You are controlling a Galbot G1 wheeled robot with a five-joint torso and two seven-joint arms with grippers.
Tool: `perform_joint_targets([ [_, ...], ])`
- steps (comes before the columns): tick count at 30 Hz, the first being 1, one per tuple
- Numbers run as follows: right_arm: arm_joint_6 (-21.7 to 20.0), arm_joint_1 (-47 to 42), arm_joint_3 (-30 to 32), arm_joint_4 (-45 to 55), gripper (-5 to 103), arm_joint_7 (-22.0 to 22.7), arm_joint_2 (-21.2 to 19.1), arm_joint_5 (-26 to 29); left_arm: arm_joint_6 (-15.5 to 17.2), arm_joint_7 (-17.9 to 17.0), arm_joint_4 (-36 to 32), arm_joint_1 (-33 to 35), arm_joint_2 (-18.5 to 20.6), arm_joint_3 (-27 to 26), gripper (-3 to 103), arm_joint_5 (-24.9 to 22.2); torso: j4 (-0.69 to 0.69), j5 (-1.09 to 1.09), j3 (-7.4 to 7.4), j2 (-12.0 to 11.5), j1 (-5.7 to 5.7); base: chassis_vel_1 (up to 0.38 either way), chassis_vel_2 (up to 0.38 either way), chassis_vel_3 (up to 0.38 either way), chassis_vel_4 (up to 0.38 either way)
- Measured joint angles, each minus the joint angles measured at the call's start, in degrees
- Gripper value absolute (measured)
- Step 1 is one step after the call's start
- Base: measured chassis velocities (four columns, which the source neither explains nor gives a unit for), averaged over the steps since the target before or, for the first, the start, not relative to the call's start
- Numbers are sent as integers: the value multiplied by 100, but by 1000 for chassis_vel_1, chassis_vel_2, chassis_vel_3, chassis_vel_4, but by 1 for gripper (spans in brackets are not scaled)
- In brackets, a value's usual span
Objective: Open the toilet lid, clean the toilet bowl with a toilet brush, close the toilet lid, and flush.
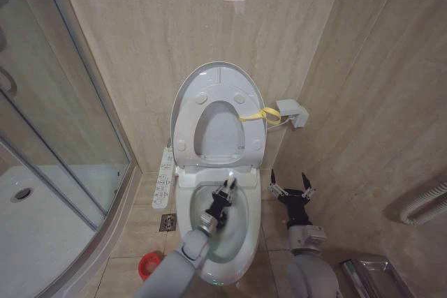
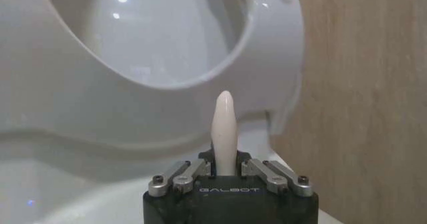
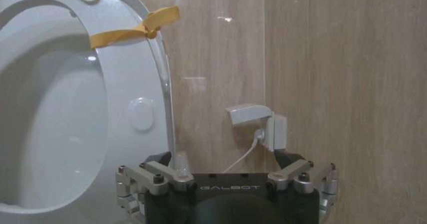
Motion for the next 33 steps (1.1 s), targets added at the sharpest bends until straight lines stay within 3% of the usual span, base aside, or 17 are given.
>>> perform_joint_targets([
  [8,0,0,0,0,100,0,0,0,-171,2,-105,40,6,-179,20,30,0,0,0,0,0,0,0,0,0],
  [19,0,0,0,0,100,0,0,0,-192,68,239,125,-93,-69,20,35,1,0,0,0,0,0,0,0,0],
  [28,0,0,0,0,100,0,0,0,-90,-112,-820,348,21,-180,20,147,-1,1,0,0,0,0,0,0,0],
  [33,0,0,0,0,100,0,0,0,85,-121,-2045,852,257,-313,20,151,0,1,-1,0,0,0,0,0,0],
])
